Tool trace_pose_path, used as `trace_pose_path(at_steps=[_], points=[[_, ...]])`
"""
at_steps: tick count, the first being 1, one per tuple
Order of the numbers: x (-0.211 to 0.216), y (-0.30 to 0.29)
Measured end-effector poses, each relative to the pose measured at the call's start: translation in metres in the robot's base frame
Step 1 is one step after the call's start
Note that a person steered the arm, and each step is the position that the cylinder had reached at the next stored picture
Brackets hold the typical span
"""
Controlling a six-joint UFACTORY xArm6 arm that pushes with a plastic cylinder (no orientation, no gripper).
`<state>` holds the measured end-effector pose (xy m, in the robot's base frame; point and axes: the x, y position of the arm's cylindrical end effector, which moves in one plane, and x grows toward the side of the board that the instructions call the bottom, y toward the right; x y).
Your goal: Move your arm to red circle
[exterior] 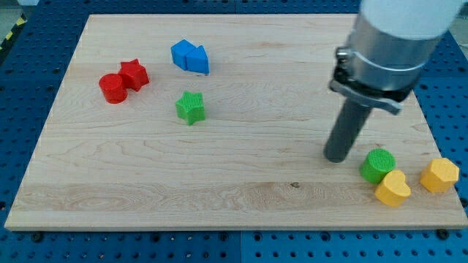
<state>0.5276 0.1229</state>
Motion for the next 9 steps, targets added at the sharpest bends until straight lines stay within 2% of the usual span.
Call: trace_pose_path(at_steps=[3, 4, 5, 7, 8, 9], points=[[-0.019, -0.223], [-0.074, -0.248], [-0.089, -0.245], [-0.089, -0.145], [-0.076, -0.088], [-0.043, -0.035]])
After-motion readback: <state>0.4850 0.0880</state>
